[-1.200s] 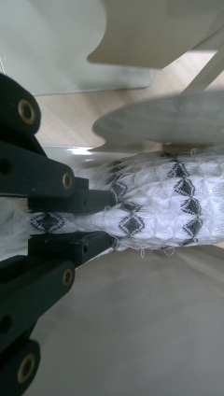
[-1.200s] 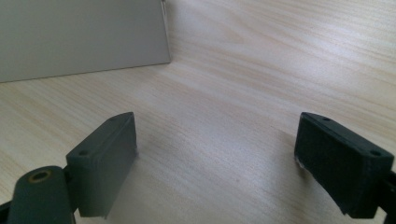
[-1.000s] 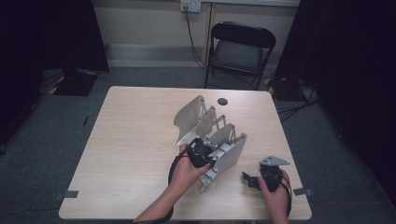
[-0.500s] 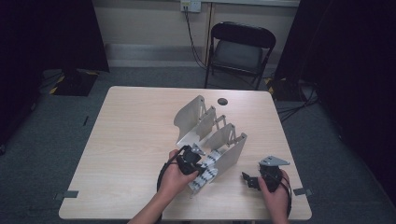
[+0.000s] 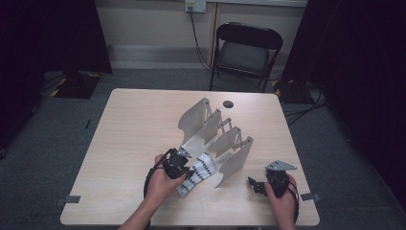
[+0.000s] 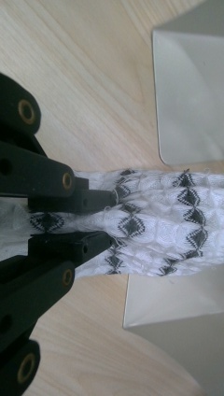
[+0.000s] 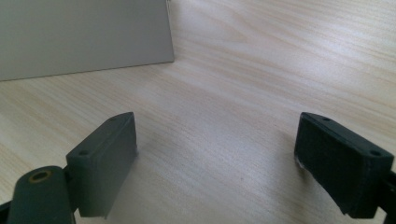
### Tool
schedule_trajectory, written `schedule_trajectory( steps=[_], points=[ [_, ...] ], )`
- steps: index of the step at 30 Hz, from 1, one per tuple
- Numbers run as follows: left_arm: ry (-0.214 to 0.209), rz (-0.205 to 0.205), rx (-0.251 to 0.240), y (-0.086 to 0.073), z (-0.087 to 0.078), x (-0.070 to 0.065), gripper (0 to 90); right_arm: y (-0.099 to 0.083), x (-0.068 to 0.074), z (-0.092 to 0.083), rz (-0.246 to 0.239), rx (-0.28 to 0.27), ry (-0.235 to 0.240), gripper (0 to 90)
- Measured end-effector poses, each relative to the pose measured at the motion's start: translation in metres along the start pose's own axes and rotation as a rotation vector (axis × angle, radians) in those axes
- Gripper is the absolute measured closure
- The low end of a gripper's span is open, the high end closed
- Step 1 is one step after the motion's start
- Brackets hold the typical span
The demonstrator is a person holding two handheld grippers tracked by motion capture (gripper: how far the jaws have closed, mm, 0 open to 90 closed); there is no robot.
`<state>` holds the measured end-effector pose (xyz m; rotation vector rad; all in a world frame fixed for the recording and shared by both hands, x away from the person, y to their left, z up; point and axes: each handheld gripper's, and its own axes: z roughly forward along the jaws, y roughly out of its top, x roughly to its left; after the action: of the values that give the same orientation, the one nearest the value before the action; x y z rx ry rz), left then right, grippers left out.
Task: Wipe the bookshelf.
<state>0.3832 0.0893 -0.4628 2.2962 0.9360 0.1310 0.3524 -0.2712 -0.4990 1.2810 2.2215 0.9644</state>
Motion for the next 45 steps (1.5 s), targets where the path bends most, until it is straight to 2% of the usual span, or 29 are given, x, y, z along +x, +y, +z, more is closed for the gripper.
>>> schedule_trajectory(
  steps=[4,7,8,10,11,13,15,16,18,20,23,28,30,33,34,35,37,40,44,45],
  points=[
    [0.036,-0.025,-0.008,-0.004,-0.005,0.008,81.3,0.0,0.0,0.0,0.0,0.0,0.001,12.4],
    [0.047,-0.02,-0.027,-0.006,-0.006,0.01,79.7,0.0,0.0,0.0,0.0,0.0,0.001,12.4],
    [0.053,-0.01,-0.048,-0.006,-0.006,0.01,75.6,0.0,0.0,0.0,0.0,0.0,0.001,12.4],
    [0.039,-0.018,-0.057,-0.006,-0.005,0.01,72.4,0.0,0.0,0.0,0.0,0.0,0.001,12.4],
    [0.033,-0.009,-0.065,-0.005,-0.004,0.009,69.4,0.0,0.0,0.0,0.0,0.0,0.001,12.4],
    [0.045,0.006,-0.088,-0.003,-0.002,0.007,59.8,0.0,0.0,0.0,0.0,0.0,0.001,12.4],
    [0.064,0.016,-0.086,-0.002,0.0,0.006,51.3,0.0,0.0,0.0,0.0,0.0,0.001,12.4],
    [0.076,0.033,-0.08,-0.001,0.0,0.005,47.4,0.0,0.0,0.0,0.0,0.0,0.001,12.4],
    [0.078,0.047,-0.083,0.0,-0.002,0.004,42.7,0.0,0.0,0.0,0.0,0.001,0.001,12.4],
    [0.074,0.042,-0.086,0.001,-0.006,0.004,38.5,0.0,0.0,0.0,0.0,0.001,0.001,12.4],
    [0.081,0.046,-0.101,-0.003,-0.014,0.003,37.0,0.0,0.0,0.0,0.0,0.001,0.002,12.4],
    [0.086,0.05,-0.061,-0.02,-0.01,0.006,33.6,0.0,0.0,0.0,0.0,0.001,0.002,12.4],
    [0.086,0.039,-0.052,-0.024,-0.005,0.006,33.8,0.0,0.0,0.0,0.0,0.001,0.002,12.4],
    [0.08,0.05,-0.038,-0.027,0.001,0.004,43.6,0.0,0.0,0.0,0.002,0.002,0.001,12.3],
    [0.061,0.051,-0.044,-0.026,0.001,0.003,51.8,0.0,0.0,0.0,0.002,0.002,0.001,12.4],
    [0.061,0.051,-0.044,-0.026,0.001,0.003,62.6,0.0,0.0,0.0,0.002,0.002,0.001,12.4],
    [0.051,0.048,-0.03,-0.021,0.002,0.001,71.8,0.001,0.0,0.0,0.0,0.001,0.002,12.4],
    [0.048,0.065,-0.023,-0.013,0.001,-0.002,75.7,0.001,0.0,0.001,-0.001,0.001,0.002,12.3],
    [0.021,0.045,-0.069,0.008,-0.005,-0.003,76.4,0.002,0.0,0.001,0.0,0.001,0.002,12.3],
    [0.021,0.045,-0.069,0.008,-0.005,-0.003,76.5,0.002,0.0,0.001,0.0,0.001,0.002,12.3]
  ],
)
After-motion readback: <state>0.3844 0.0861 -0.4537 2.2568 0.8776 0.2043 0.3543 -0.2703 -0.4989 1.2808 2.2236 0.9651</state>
